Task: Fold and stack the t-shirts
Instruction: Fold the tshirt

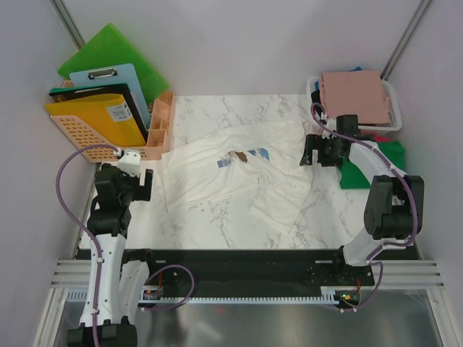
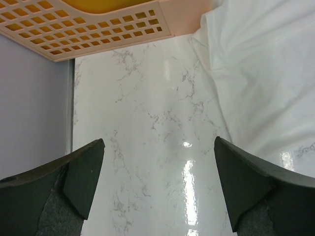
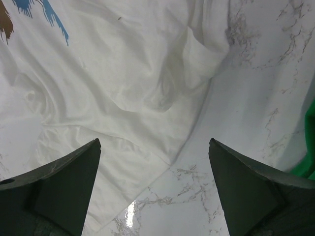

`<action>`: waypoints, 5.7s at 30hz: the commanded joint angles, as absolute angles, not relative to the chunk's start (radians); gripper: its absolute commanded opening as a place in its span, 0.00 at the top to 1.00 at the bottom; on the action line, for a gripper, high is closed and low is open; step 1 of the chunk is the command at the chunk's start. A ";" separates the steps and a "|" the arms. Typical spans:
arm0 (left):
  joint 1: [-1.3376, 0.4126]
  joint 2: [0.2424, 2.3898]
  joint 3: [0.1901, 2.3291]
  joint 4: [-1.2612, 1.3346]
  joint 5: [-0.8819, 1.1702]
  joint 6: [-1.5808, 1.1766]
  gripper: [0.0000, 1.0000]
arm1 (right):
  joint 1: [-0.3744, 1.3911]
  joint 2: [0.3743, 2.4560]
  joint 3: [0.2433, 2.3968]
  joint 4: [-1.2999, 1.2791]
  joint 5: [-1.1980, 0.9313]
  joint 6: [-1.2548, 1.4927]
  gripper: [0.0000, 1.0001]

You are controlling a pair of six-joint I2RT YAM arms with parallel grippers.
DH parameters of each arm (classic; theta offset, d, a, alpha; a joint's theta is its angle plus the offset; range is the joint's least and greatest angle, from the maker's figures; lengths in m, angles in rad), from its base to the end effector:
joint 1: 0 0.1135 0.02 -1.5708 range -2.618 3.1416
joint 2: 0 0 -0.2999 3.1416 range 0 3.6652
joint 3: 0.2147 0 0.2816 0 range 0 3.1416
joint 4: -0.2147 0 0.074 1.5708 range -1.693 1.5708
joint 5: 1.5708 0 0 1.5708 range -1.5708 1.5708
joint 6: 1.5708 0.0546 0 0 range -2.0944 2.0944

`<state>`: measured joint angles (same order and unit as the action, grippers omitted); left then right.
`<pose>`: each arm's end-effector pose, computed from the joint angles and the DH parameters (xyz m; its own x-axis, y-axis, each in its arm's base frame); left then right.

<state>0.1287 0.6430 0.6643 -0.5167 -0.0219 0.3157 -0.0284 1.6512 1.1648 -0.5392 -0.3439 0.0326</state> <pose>0.1654 0.0226 0.2980 -0.4939 0.2491 -0.8331 0.0063 0.9591 0.2831 0.3808 0.0076 0.2296 -0.8590 0.0551 -0.5089 -0.1201 0.9447 0.3050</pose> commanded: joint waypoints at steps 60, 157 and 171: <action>0.110 0.710 0.655 -0.561 0.126 0.423 0.00 | -0.048 1.876 1.232 -0.521 -0.301 -0.046 1.00; -0.296 1.476 0.818 -0.377 0.058 0.342 0.00 | -0.100 1.178 0.968 -0.583 -0.041 -0.198 0.15; -0.295 1.506 0.743 -0.456 -0.046 0.405 0.00 | -0.101 1.152 0.979 -0.600 -0.020 -0.218 0.16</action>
